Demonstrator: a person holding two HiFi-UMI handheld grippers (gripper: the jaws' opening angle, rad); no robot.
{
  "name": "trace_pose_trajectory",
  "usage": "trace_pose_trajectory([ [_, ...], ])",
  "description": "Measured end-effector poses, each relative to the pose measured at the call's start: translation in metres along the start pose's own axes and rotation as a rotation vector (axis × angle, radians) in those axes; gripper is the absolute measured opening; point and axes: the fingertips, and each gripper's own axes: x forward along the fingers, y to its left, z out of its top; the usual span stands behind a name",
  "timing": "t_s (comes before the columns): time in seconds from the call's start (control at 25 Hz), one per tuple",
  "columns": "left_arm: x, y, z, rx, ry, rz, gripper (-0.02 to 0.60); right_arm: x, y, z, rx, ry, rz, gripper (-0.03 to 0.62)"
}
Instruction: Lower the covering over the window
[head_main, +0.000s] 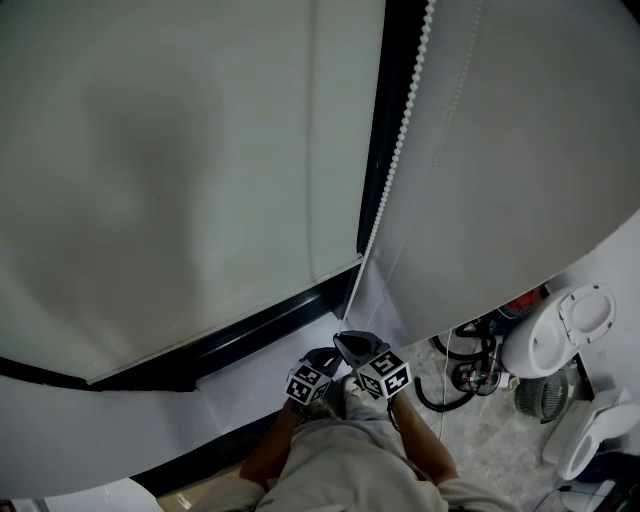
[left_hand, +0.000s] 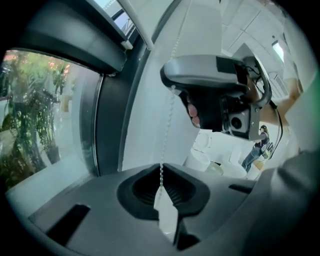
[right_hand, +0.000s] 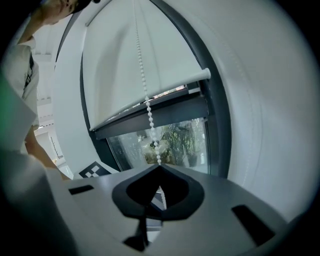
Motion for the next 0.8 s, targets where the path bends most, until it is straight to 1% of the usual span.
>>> trace_pose_trajectory([
  [0.12, 0.001, 0.001, -0.006, -0.013, 0.015, 0.002, 0.021, 0.003, -0.003, -0.007, -0.002, 0.015, -0.007, -0.005],
  [0.2, 0.001, 0.000, -0.008, -0.021, 0.009, 0.006, 0.021, 0.001, -0.004, -0.008, -0.017, 0.017, -0.017, -0.003],
  [0.32, 0.001, 0.002, -0.010, -0.010, -0.005, 0.018, 0.021, -0.004, -0.004, -0.005, -0.060, 0.007, -0.039, 0.000],
  [0.48, -0.005, 0.000, -0.003, 0.000, -0.008, 0.032, 0.021, -0.009, -0.005, -0.005, -0.099, -0.003, -0.083, 0.005],
  [0.56, -0.008, 0.001, -0.003, 0.004, -0.013, 0.044, 0.021, -0.011, -0.004, -0.006, -0.111, 0.002, -0.094, 0.014],
  [0.68, -0.011, 0.004, -0.003, 0.005, -0.018, 0.063, 0.021, -0.014, -0.002, -0.004, -0.113, -0.006, -0.102, 0.045],
  [0.8, -0.017, 0.002, 0.007, 0.007, -0.042, 0.068, 0.023, -0.019, -0.002, 0.002, -0.115, -0.027, -0.110, 0.060],
])
